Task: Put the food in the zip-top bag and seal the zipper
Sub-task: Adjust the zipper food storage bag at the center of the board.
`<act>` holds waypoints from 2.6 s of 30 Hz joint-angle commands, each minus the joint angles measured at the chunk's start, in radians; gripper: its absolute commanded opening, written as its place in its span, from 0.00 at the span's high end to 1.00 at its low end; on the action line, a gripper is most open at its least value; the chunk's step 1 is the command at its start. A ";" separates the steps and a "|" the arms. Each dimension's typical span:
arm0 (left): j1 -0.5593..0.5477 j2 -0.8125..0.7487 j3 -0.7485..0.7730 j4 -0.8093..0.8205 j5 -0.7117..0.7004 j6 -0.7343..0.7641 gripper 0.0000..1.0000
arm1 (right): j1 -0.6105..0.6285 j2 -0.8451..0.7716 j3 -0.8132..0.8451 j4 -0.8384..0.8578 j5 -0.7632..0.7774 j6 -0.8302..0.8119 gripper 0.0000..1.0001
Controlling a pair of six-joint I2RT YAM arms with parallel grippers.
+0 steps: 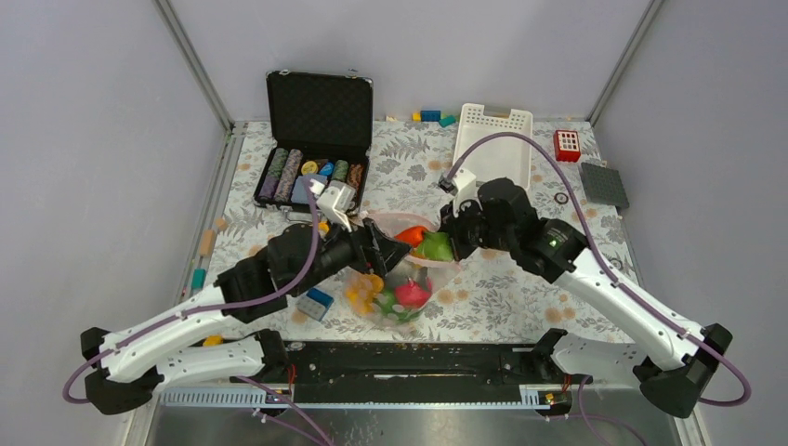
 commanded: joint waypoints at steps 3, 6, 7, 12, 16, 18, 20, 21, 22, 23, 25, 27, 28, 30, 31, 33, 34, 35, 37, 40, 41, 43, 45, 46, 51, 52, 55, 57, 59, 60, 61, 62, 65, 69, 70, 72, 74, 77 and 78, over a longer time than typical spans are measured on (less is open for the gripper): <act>-0.002 -0.143 -0.014 -0.021 -0.053 0.135 0.16 | 0.001 0.003 0.130 0.009 -0.057 -0.175 1.00; -0.003 -0.211 -0.029 -0.069 -0.093 0.165 0.02 | 0.002 0.019 0.146 0.004 -0.076 -0.215 1.00; -0.003 -0.234 -0.037 -0.089 -0.118 0.172 0.01 | 0.001 0.023 0.154 -0.005 -0.074 -0.235 1.00; -0.003 -0.351 -0.148 -0.125 -0.196 0.270 0.01 | -0.016 0.060 0.233 -0.096 -0.024 -0.283 1.00; -0.002 -0.488 -0.318 0.081 -0.095 0.440 0.01 | -0.062 0.080 0.275 -0.141 -0.051 -0.341 1.00; -0.001 -0.512 -0.367 0.145 -0.053 0.505 0.01 | -0.093 0.095 0.313 -0.175 -0.099 -0.368 1.00; 0.000 -0.512 -0.364 0.128 0.023 0.573 0.01 | -0.122 0.124 0.363 -0.231 -0.145 -0.396 1.00; 0.001 -0.513 -0.364 0.125 0.054 0.601 0.01 | -0.133 0.141 0.386 -0.257 -0.162 -0.423 1.00; 0.001 -0.513 -0.369 0.137 0.057 0.614 0.02 | -0.142 0.158 0.395 -0.277 -0.175 -0.441 1.00; 0.002 -0.509 -0.378 0.166 0.058 0.633 0.01 | -0.148 0.168 0.399 -0.286 -0.187 -0.468 1.00; 0.012 -0.486 -0.386 0.211 0.059 0.658 0.01 | -0.156 0.181 0.393 -0.304 -0.262 -0.557 1.00; 0.034 -0.440 -0.365 0.239 0.106 0.704 0.02 | -0.157 0.188 0.399 -0.333 -0.331 -0.640 1.00; 0.052 -0.408 -0.358 0.259 0.128 0.718 0.02 | -0.157 0.192 0.408 -0.341 -0.347 -0.652 1.00; 0.107 -0.334 -0.339 0.289 0.198 0.722 0.01 | -0.161 0.206 0.430 -0.344 -0.338 -0.643 1.00; 0.145 -0.278 -0.316 0.293 0.283 0.714 0.02 | -0.163 0.212 0.441 -0.346 -0.327 -0.636 1.00; 0.216 -0.216 -0.294 0.307 0.396 0.699 0.05 | -0.169 0.223 0.451 -0.348 -0.319 -0.618 1.00; 0.247 -0.182 -0.289 0.332 0.443 0.689 0.06 | -0.170 0.228 0.452 -0.348 -0.317 -0.608 1.00; 0.269 -0.160 -0.287 0.353 0.484 0.679 0.06 | -0.171 0.230 0.449 -0.348 -0.316 -0.599 1.00; 0.297 -0.133 -0.286 0.394 0.522 0.672 0.08 | -0.171 0.227 0.433 -0.346 -0.322 -0.598 1.00; 0.320 -0.111 -0.278 0.422 0.547 0.678 0.09 | -0.172 0.213 0.403 -0.348 -0.332 -0.613 1.00; 0.327 -0.104 -0.278 0.430 0.558 0.681 0.10 | -0.172 0.208 0.393 -0.348 -0.337 -0.624 1.00; 0.346 -0.092 -0.280 0.449 0.575 0.684 0.11 | -0.171 0.199 0.381 -0.349 -0.344 -0.634 1.00; 0.368 -0.078 -0.279 0.474 0.600 0.673 0.14 | -0.171 0.197 0.375 -0.357 -0.365 -0.654 1.00; 0.379 -0.068 -0.274 0.482 0.619 0.670 0.18 | -0.172 0.197 0.372 -0.357 -0.370 -0.660 1.00; 0.425 -0.027 -0.258 0.501 0.745 0.641 0.46 | -0.172 0.206 0.375 -0.368 -0.362 -0.672 1.00; 0.427 -0.022 -0.258 0.506 0.755 0.641 0.52 | -0.171 0.205 0.377 -0.369 -0.362 -0.674 1.00; 0.433 -0.018 -0.258 0.521 0.792 0.643 0.62 | -0.171 0.206 0.377 -0.375 -0.364 -0.686 1.00; 0.434 -0.023 -0.259 0.535 0.823 0.648 0.67 | -0.171 0.205 0.375 -0.385 -0.365 -0.700 1.00; 0.434 -0.035 -0.261 0.544 0.851 0.655 0.73 | -0.171 0.207 0.374 -0.397 -0.362 -0.711 1.00; 0.434 -0.041 -0.263 0.549 0.863 0.658 0.77 | -0.171 0.205 0.371 -0.402 -0.358 -0.716 1.00; 0.434 -0.048 -0.265 0.557 0.874 0.659 0.86 | -0.171 0.205 0.369 -0.401 -0.353 -0.719 1.00; 0.434 -0.054 -0.267 0.561 0.881 0.659 0.98 | -0.171 0.206 0.367 -0.401 -0.345 -0.723 1.00; 0.435 -0.065 -0.271 0.566 0.897 0.659 1.00 | -0.172 0.211 0.377 -0.402 -0.314 -0.726 1.00; 0.434 -0.086 -0.275 0.564 0.904 0.659 1.00 | -0.172 0.204 0.390 -0.401 -0.213 -0.741 0.73; 0.434 -0.093 -0.274 0.557 0.904 0.658 1.00 | -0.171 0.196 0.390 -0.402 -0.181 -0.749 0.64; 0.434 -0.109 -0.268 0.536 0.903 0.654 1.00 | -0.172 0.175 0.385 -0.400 -0.136 -0.774 0.50; 0.435 -0.117 -0.267 0.523 0.907 0.644 1.00 | -0.171 0.150 0.383 -0.400 -0.121 -0.795 0.39; 0.435 -0.116 -0.278 0.533 0.917 0.625 1.00 | -0.172 0.108 0.374 -0.385 -0.153 -0.817 0.33; 0.435 -0.115 -0.281 0.536 0.922 0.622 1.00 | -0.171 0.092 0.364 -0.368 -0.168 -0.819 0.30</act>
